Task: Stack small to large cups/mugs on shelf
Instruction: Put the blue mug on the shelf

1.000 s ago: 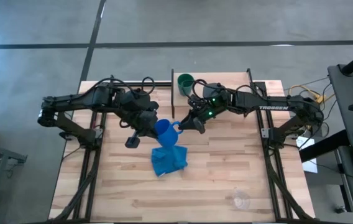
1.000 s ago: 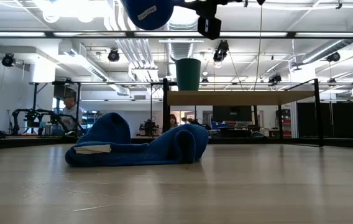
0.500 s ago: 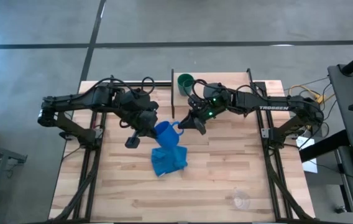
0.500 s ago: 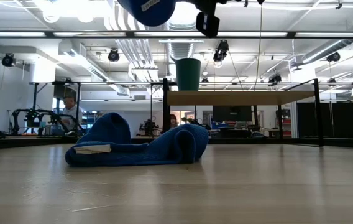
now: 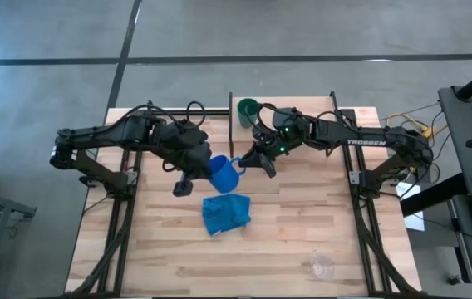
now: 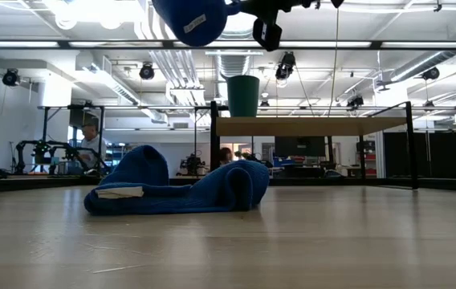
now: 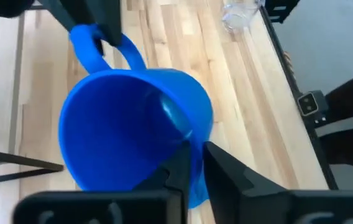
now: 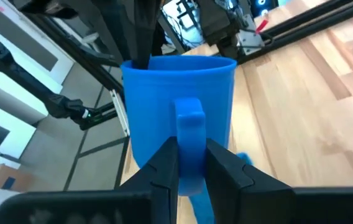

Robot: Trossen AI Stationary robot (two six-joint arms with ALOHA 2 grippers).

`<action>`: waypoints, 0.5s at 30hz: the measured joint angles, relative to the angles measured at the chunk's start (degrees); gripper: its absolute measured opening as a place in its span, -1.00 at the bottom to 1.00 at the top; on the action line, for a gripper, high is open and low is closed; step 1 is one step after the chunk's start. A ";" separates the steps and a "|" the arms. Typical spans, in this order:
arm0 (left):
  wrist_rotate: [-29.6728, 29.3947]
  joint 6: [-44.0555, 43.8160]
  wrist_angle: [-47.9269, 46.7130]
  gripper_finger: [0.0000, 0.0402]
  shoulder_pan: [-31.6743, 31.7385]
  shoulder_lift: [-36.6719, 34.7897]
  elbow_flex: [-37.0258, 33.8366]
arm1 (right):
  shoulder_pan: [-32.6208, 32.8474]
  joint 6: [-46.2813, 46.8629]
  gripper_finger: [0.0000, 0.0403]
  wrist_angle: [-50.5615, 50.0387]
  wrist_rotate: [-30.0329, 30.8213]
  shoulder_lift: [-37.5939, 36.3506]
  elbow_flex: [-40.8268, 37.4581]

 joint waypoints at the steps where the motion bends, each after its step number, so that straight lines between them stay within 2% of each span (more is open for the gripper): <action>1: -0.41 -0.02 0.10 -0.81 0.00 0.00 0.00 | 0.02 0.00 -0.73 -0.45 -0.02 0.00 0.00; 8: -3.40 -0.39 2.98 -0.50 0.13 0.00 0.00 | 0.23 -0.30 -0.73 -6.67 2.80 -0.75 0.00; 12: -5.78 -0.43 3.74 -0.45 0.11 0.00 0.00 | 0.27 -0.43 -0.73 -8.31 5.71 -2.70 0.00; 15: -7.67 -0.43 3.54 -0.45 0.11 0.00 0.00 | 0.64 -0.46 -0.73 -12.04 10.95 -5.37 0.02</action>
